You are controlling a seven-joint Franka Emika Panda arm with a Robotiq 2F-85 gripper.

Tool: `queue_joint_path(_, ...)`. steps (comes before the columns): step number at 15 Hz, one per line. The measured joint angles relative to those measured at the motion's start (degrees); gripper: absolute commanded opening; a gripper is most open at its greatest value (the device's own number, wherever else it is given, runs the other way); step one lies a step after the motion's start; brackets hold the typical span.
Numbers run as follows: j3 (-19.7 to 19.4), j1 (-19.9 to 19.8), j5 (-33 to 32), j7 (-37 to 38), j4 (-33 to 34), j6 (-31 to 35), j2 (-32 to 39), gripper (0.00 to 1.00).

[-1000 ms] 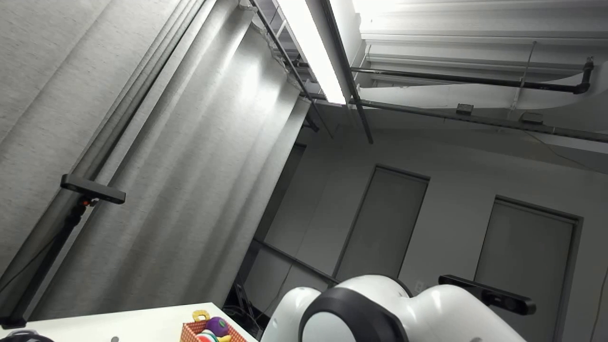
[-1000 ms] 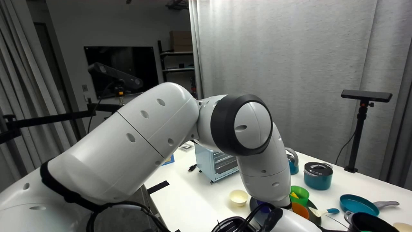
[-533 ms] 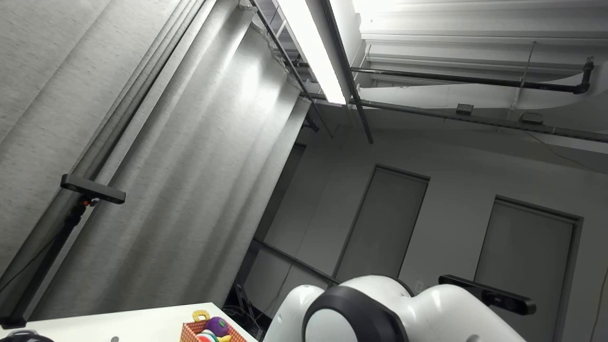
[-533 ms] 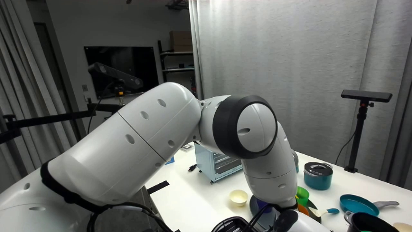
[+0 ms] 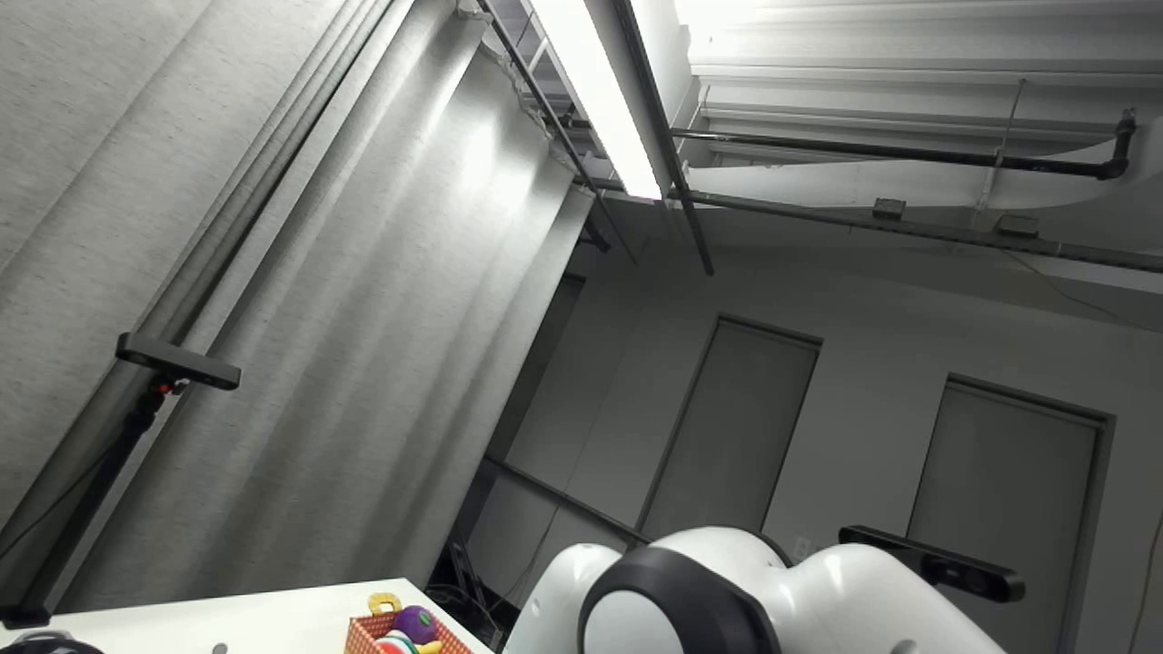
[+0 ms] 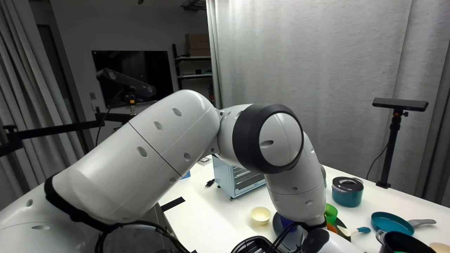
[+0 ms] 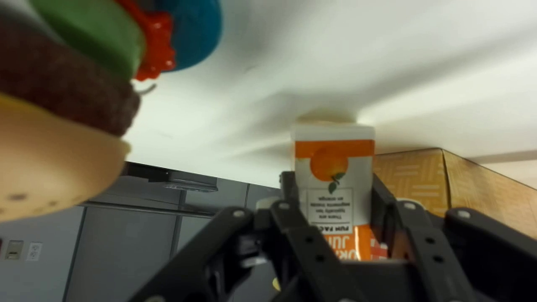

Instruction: Put a plush toy in the black pot

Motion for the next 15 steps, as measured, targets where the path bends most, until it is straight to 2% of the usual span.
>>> queue_joint_path(3, -0.22, 0.30, 0.24, -0.92, 0.14, 0.00, 0.22, 0.16)
queue_joint_path(5, -0.38, 0.62, 0.80, -2.14, 0.44, 0.01, 0.48, 0.69)
queue_joint_path(7, -0.46, 0.95, 1.47, -3.71, 0.60, 0.00, 0.83, 0.72)
queue_joint_path(11, -0.74, 1.62, 2.37, -5.57, 0.78, -1.25, 1.91, 0.99)
queue_joint_path(15, -1.03, 2.17, 3.72, -7.40, 1.15, -1.98, 1.91, 1.00)
